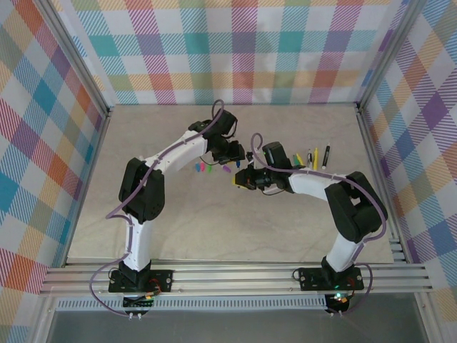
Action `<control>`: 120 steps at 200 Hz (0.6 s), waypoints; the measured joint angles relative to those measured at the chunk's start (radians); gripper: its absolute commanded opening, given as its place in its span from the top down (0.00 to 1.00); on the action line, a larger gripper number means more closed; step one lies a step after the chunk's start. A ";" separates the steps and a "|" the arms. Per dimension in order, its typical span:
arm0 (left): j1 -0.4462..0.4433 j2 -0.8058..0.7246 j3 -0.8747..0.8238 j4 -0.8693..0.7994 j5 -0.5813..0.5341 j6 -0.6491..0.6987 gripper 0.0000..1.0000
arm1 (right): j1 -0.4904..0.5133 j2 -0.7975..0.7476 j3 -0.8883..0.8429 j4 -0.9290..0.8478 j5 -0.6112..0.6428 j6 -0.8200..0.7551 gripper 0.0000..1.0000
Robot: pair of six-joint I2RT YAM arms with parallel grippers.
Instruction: Open the pen caps
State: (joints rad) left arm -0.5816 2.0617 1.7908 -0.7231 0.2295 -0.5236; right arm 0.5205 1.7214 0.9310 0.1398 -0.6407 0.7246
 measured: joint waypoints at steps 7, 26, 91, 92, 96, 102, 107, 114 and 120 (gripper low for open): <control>-0.002 0.000 0.002 0.000 -0.005 -0.001 0.64 | 0.000 -0.001 0.000 0.001 0.000 0.000 1.00; -0.009 0.000 0.005 -0.001 -0.011 -0.005 0.65 | 0.000 -0.002 0.001 0.002 0.012 0.000 1.00; -0.027 0.007 0.007 0.013 -0.013 -0.012 0.81 | 0.005 -0.002 0.015 0.002 0.083 0.024 1.00; -0.027 0.007 0.007 0.013 -0.013 -0.011 0.81 | 0.005 -0.002 0.015 0.002 0.084 0.025 1.00; -0.027 0.008 0.007 0.014 -0.014 -0.011 0.83 | 0.005 -0.002 0.015 0.002 0.084 0.027 1.00; -0.027 0.008 0.007 0.015 -0.014 -0.011 0.86 | 0.005 -0.002 0.015 0.002 0.085 0.027 1.00; -0.027 0.008 0.007 0.016 -0.014 -0.010 0.90 | 0.005 -0.002 0.015 0.002 0.087 0.028 1.00; -0.027 0.008 0.009 0.016 -0.014 -0.008 0.96 | 0.005 -0.002 0.016 0.002 0.090 0.029 1.00; -0.027 0.010 0.012 0.015 -0.014 -0.006 1.00 | 0.005 -0.002 0.016 0.002 0.092 0.031 1.00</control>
State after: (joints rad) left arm -0.6083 2.0716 1.8027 -0.7078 0.2153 -0.5301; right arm 0.5251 1.7195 0.9466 0.1413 -0.5491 0.7555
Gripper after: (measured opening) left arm 0.082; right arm 0.100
